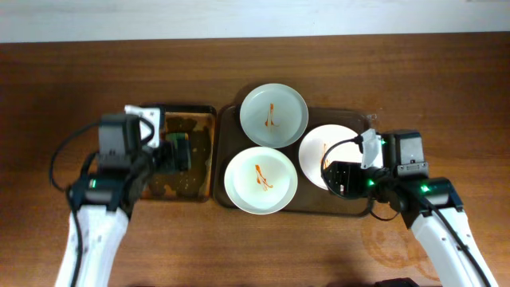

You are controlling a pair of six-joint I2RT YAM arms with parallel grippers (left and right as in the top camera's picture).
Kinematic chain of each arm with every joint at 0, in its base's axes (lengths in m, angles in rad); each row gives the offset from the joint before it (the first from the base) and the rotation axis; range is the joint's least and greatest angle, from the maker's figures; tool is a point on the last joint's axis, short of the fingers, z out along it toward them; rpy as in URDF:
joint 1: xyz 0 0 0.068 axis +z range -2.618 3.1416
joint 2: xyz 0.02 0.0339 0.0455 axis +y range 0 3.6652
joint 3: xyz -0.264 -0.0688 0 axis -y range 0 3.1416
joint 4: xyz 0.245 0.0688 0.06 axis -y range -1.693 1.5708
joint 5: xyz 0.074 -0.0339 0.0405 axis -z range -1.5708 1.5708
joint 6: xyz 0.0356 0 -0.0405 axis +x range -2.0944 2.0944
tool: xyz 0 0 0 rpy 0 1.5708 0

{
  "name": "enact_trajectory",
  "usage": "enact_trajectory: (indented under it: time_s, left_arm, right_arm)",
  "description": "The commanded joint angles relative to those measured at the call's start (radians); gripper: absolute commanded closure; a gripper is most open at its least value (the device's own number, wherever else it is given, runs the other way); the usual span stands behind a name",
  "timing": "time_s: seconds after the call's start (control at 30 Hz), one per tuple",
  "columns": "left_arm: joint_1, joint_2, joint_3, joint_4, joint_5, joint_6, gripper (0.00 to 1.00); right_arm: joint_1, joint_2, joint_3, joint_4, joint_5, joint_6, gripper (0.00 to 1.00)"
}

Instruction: Clean dirty plates on tray and stack at the side

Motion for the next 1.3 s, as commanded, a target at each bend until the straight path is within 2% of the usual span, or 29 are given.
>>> enact_trajectory:
  time_s: [0.0, 0.1, 0.17, 0.23, 0.3, 0.37, 0.47, 0.63, 0.8, 0.93, 1.17, 1.27]
  left_arm:
    - [-0.002, 0.188, 0.096, 0.003, -0.029, 0.016, 0.08]
    - [-0.002, 0.310, 0.110, 0.039, -0.029, 0.016, 0.16]
    - [-0.002, 0.378, 0.110, 0.065, -0.029, 0.016, 0.26]
    - [-0.002, 0.428, 0.110, 0.080, -0.029, 0.017, 0.27]
    - [-0.002, 0.473, 0.110, 0.103, -0.030, 0.017, 0.30]
    - [-0.002, 0.505, 0.110, 0.126, -0.030, 0.017, 0.31]
    - [-0.002, 0.537, 0.110, 0.155, -0.030, 0.016, 0.32]
    - [-0.002, 0.566, 0.109, 0.177, -0.056, 0.017, 0.37]
    - [-0.002, 0.576, 0.109, 0.181, -0.069, 0.017, 0.39]
    - [-0.002, 0.611, 0.109, 0.180, -0.074, 0.017, 0.39]
    - [-0.002, 0.629, 0.108, 0.196, -0.075, 0.017, 0.37]
    - [-0.002, 0.629, 0.103, 0.203, -0.075, 0.017, 0.40]
  right_arm:
    - [0.066, 0.058, 0.018, 0.000, -0.021, 0.068, 0.15]
    - [0.129, 0.121, 0.018, 0.013, -0.020, 0.072, 0.19]
    - [0.159, 0.173, 0.018, 0.041, -0.021, 0.136, 0.23]
    - [0.180, 0.225, 0.018, 0.071, -0.021, 0.180, 0.25]
    - [0.200, 0.293, 0.018, 0.111, -0.024, 0.241, 0.34]
    - [0.217, 0.348, 0.018, 0.150, -0.048, 0.263, 0.39]
    - [0.236, 0.419, 0.018, 0.193, -0.068, 0.275, 0.51]
    - [0.236, 0.484, 0.018, 0.222, -0.064, 0.296, 0.55]
    - [0.236, 0.486, 0.018, 0.230, -0.061, 0.297, 0.70]
    - [0.236, 0.486, 0.018, 0.230, -0.061, 0.307, 0.77]
    - [0.236, 0.486, 0.018, 0.238, -0.061, 0.327, 0.78]
    - [0.237, 0.486, 0.018, 0.241, -0.060, 0.330, 0.78]
